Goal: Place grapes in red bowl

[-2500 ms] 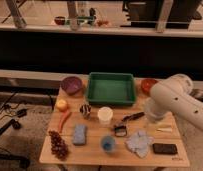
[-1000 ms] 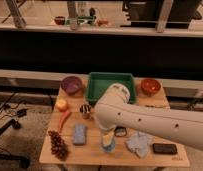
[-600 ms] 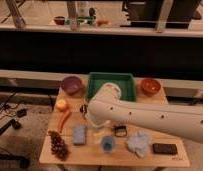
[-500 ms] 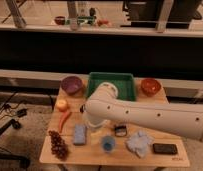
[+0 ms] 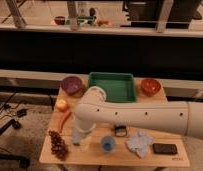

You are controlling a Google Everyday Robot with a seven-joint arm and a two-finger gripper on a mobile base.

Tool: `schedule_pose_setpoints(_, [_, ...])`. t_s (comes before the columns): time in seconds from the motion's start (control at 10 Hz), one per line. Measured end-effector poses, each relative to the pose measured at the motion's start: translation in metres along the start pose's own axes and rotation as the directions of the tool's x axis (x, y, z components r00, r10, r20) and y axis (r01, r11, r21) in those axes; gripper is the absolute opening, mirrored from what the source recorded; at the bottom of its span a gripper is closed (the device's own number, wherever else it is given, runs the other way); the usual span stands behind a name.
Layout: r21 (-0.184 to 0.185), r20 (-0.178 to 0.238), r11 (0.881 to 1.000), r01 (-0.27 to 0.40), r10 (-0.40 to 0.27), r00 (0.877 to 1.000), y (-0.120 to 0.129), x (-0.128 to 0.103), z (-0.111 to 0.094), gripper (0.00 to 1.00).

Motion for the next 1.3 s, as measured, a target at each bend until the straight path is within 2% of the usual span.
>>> schedule_pose_setpoints(0.3, [-0.04,0.041,0.997,0.066,-0.064,0.997,-0.002,-0.019,0.027,0.8])
schedule_pose_setpoints(0.7, [-0.04,0.04,0.997,0.06,-0.058,0.997,-0.001,-0.017,0.027,0.8])
schedule_pose_setpoints(1.3, [-0.079,0.116,0.993,0.083,-0.073,0.991,-0.018,-0.036,0.066,0.8])
